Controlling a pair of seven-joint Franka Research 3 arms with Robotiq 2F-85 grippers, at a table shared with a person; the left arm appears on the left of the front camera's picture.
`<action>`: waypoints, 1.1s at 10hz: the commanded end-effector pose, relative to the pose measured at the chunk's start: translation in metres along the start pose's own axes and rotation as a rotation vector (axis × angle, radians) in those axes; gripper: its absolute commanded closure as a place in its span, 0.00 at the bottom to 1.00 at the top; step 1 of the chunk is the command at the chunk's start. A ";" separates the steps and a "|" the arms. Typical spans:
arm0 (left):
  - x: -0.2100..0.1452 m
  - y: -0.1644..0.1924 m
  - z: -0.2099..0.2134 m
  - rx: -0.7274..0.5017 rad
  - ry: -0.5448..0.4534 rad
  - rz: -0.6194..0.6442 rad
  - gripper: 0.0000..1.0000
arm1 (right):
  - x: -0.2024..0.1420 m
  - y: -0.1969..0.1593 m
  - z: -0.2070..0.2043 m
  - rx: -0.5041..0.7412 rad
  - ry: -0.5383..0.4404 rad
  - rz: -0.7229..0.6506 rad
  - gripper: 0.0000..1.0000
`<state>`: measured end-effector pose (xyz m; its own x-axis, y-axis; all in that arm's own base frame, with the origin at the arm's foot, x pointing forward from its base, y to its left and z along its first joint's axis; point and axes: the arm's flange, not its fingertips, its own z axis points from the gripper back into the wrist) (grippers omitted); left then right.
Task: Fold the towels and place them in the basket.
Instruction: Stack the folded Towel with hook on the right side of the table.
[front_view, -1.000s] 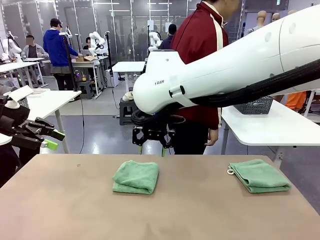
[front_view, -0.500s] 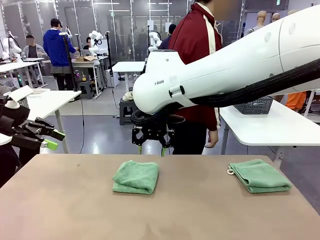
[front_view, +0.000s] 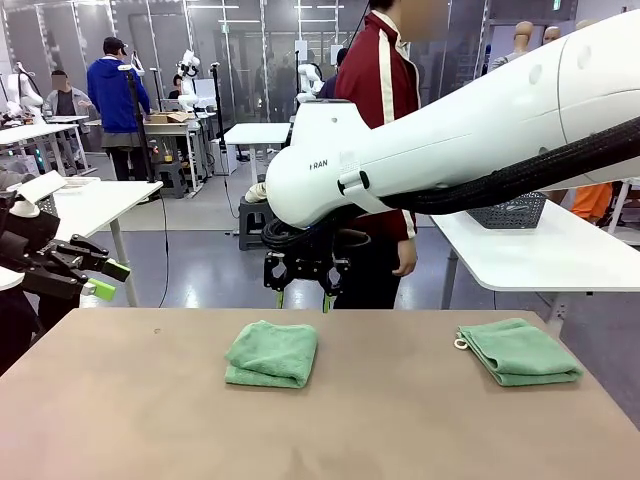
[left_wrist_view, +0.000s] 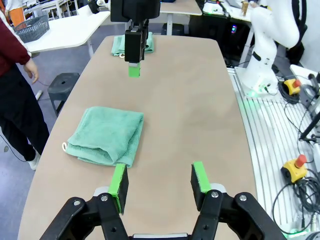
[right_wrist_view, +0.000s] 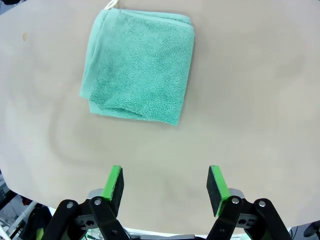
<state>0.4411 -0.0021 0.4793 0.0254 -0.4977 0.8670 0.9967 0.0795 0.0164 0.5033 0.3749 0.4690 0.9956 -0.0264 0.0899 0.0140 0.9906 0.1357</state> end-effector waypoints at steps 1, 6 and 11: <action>0.002 0.000 0.000 0.008 -0.016 -0.009 0.35 | 0.000 0.000 0.001 -0.004 0.003 -0.013 0.16; 0.002 0.000 0.000 0.008 -0.016 -0.009 0.35 | 0.003 -0.018 -0.021 0.050 -0.022 -0.064 0.16; 0.002 0.000 0.000 0.008 -0.016 -0.009 0.35 | 0.012 -0.048 -0.096 0.144 -0.101 -0.166 0.16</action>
<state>0.4410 -0.0020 0.4794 0.0253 -0.4977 0.8670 0.9967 0.0796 0.0166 0.5318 0.3420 0.3799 0.9759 -0.1683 0.1386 0.1280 0.9570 0.2604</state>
